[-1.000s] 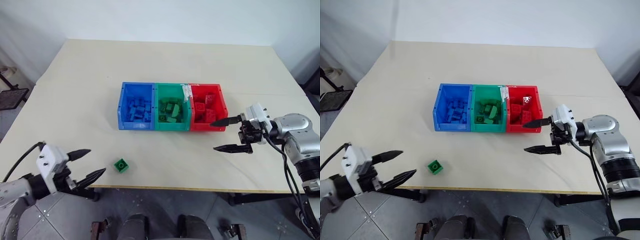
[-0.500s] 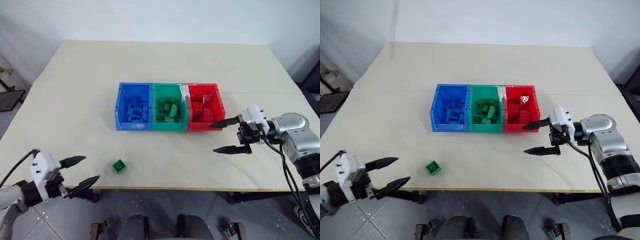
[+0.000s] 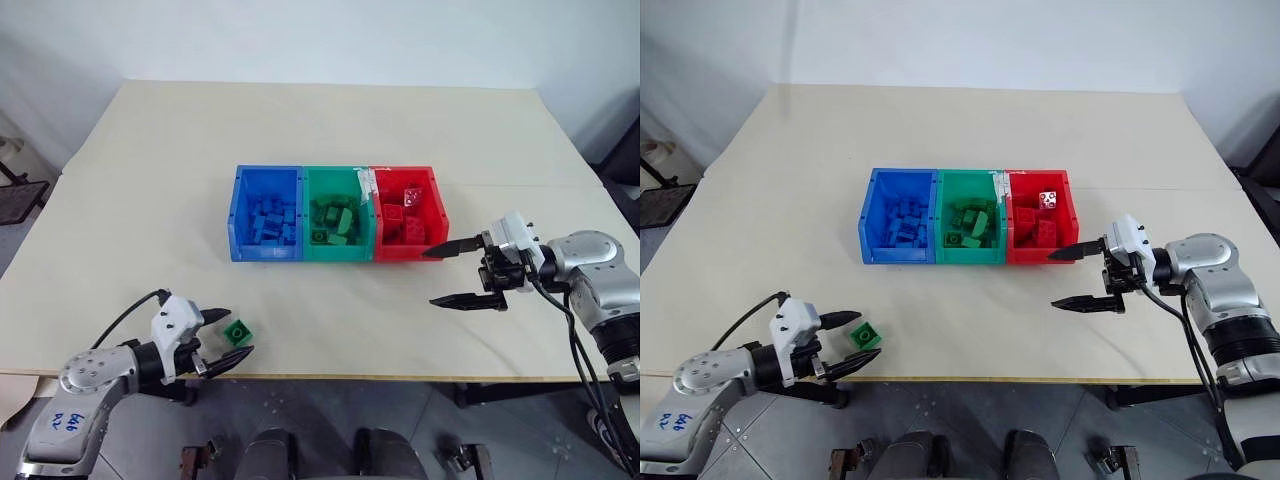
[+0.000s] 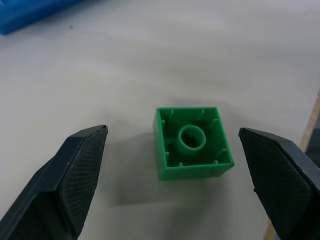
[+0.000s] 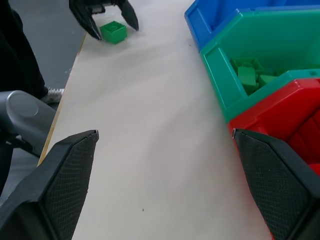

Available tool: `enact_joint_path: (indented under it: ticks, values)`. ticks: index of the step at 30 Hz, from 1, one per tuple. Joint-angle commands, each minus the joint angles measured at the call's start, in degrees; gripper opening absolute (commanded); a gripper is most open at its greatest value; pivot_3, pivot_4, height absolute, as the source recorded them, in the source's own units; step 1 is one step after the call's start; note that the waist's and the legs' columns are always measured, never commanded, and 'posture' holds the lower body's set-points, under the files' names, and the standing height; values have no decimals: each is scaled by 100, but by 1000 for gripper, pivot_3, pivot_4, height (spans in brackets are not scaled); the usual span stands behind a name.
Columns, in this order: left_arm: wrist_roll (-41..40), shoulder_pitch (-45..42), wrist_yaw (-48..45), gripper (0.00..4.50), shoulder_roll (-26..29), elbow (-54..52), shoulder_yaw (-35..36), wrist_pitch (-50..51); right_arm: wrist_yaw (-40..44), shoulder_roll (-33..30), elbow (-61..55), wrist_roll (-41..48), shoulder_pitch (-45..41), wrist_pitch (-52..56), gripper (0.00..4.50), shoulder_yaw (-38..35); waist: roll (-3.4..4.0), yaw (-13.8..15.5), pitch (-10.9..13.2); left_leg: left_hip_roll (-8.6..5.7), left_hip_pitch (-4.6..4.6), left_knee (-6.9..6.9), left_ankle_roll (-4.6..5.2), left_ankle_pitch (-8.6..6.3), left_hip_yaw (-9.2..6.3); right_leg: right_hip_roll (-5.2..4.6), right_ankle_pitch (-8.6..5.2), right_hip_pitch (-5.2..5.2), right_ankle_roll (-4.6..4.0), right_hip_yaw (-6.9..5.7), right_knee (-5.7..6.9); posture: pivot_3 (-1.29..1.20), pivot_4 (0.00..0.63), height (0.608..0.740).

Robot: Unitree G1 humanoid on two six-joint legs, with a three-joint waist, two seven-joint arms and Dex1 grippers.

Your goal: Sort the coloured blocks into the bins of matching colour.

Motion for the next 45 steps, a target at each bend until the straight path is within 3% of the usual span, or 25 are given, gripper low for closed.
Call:
enact_joint_path:
  ticks: [1, 3, 11, 16, 24, 29, 38, 42, 45]
  values:
    - [186, 4, 54, 4291, 23, 91, -211, -106, 353, -46, -228, 1, 48, 50, 4500, -322, 1, 13, -1, 0, 1, 0, 0, 0, 0, 0, 0, 1, 0, -1, 0, 0, 150, 740]
    - [234, -26, 97, 3932, 56, 105, -251, -41, 353, -48, -261, -18, 84, 73, 4500, -376, 2, 20, -1, -1, 1, 2, 0, 0, -1, -1, 0, 2, 0, -1, 0, 0, 150, 740]
    - [43, -122, 45, 1490, 10, 127, -124, -140, 353, -29, -331, -68, 160, 159, 4500, -539, 5, 6, -3, -1, 2, 1, 0, 0, -1, -2, 0, 2, 0, -1, 0, 0, 150, 740]
    - [-222, -663, 256, 1491, -423, -319, -337, -113, 251, 108, -301, -18, 269, 405, 4500, -1015, 4, 45, -3, -2, -2, 6, 1, 0, -7, -2, 0, 6, 0, -4, 0, 0, 150, 740]
    - [-200, -2140, 1069, 1491, -1576, -404, -1075, 105, -334, 200, -1115, 27, 1099, 797, 4500, -1863, 2, 168, -3, -7, -2, 8, 4, 2, 2, 16, 2, 10, 4, -7, 0, 0, 150, 740]
    - [373, -3414, 1839, 1491, -2470, 925, -1318, -368, -714, 318, -1761, 24, 1705, 988, 4500, -2310, -3, 202, -5, -19, -1, 10, 14, 7, 5, 29, 5, 14, 10, -18, 0, 0, 150, 740]
    - [933, -5628, 1597, 1491, -3244, 4636, -1431, -2209, -1209, 508, -2588, 7, 2562, 1136, 4500, -2824, -10, 286, -2, -22, -3, 7, 18, 10, 23, 45, 9, 4, 18, -39, -4, 0, 150, 740]
    - [947, -6233, 1376, 2767, -3261, 5785, -1281, -2745, -1320, 538, -2782, 3, 2749, 1180, 4500, -2938, -11, 282, -1, -23, -3, 5, 19, 10, 33, 46, 11, -2, 21, -37, -3, 0, 150, 740]
    - [936, -6333, 1257, 3735, -3219, 5971, -1209, -2901, -1356, 533, -2860, 9, 2851, 1189, 4500, -3005, -11, 286, -1, -22, -3, 5, 19, 10, 34, 46, 11, -3, 22, -37, -3, 0, 150, 740]
